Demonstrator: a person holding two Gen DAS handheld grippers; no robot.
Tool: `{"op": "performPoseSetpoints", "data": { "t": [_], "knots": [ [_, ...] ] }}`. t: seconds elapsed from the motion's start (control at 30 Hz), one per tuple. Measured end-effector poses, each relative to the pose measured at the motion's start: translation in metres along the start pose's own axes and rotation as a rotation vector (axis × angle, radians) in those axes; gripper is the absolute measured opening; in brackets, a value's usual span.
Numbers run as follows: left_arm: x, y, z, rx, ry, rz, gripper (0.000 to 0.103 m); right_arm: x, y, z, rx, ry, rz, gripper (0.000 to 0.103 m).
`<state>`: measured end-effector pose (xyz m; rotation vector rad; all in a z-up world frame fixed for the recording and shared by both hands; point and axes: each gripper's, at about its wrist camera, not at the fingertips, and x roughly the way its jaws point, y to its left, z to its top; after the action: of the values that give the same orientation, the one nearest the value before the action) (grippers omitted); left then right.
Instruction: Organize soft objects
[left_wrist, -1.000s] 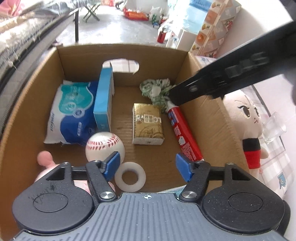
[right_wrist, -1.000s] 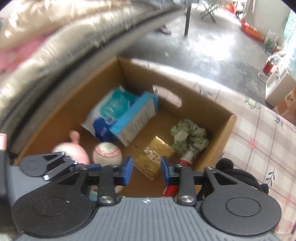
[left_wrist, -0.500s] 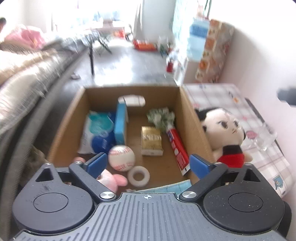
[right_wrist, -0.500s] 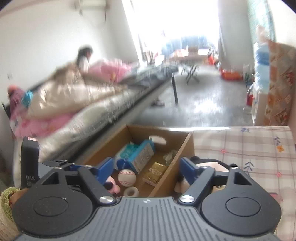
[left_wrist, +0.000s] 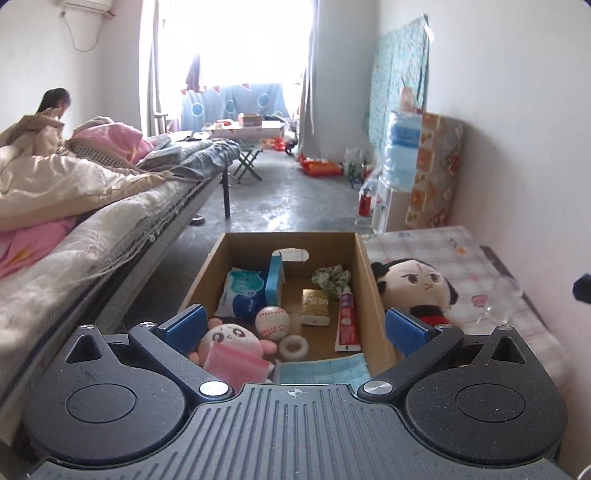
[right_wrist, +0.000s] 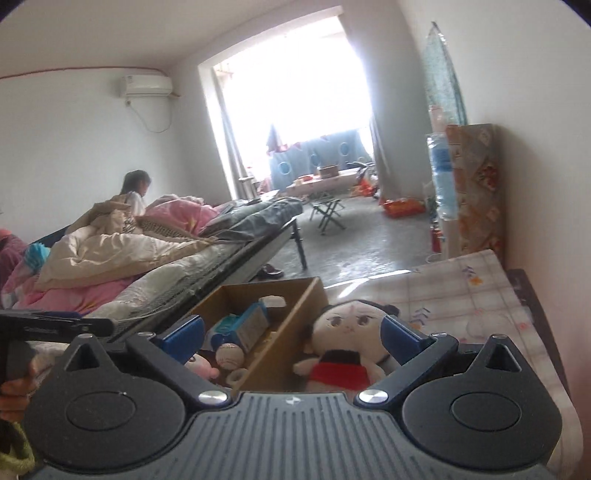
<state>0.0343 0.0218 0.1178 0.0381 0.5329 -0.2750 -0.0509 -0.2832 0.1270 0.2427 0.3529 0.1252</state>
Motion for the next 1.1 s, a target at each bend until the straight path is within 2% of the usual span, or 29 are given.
{"op": "performPoseSetpoints", "data": {
  "t": [0.13, 0.27, 0.43, 0.53, 0.7, 0.8, 0.93, 1.1],
  "knots": [
    [-0.016, -0.003, -0.021, -0.024, -0.014, 0.033, 0.103, -0.014, 0.001, -0.019, 0.009, -0.002, -0.05, 0.103],
    [-0.021, -0.004, -0.041, -0.033, -0.021, 0.091, 0.103, -0.009, 0.006, -0.033, 0.01, 0.017, -0.124, 0.103],
    [-0.015, -0.002, -0.06, -0.059, 0.02, 0.127, 0.103, 0.002, 0.022, -0.045, -0.039, 0.044, -0.186, 0.103],
    [-0.01, 0.001, -0.069, -0.095, 0.033, 0.176, 0.103, 0.006, 0.034, -0.05, -0.081, 0.045, -0.266, 0.103],
    [-0.002, -0.009, -0.074, -0.076, 0.024, 0.245, 0.103, 0.009, 0.042, -0.057, -0.127, 0.053, -0.329, 0.103],
    [0.003, -0.017, -0.073, -0.047, 0.038, 0.247, 0.103, 0.01, 0.042, -0.061, -0.142, 0.06, -0.366, 0.103],
    [0.009, -0.025, -0.073, -0.069, 0.054, 0.229, 0.103, 0.009, 0.044, -0.066, -0.188, 0.046, -0.419, 0.103],
    [0.015, -0.033, -0.074, -0.073, 0.096, 0.253, 0.103, 0.006, 0.042, -0.068, -0.21, 0.043, -0.429, 0.103]
  ]
}}
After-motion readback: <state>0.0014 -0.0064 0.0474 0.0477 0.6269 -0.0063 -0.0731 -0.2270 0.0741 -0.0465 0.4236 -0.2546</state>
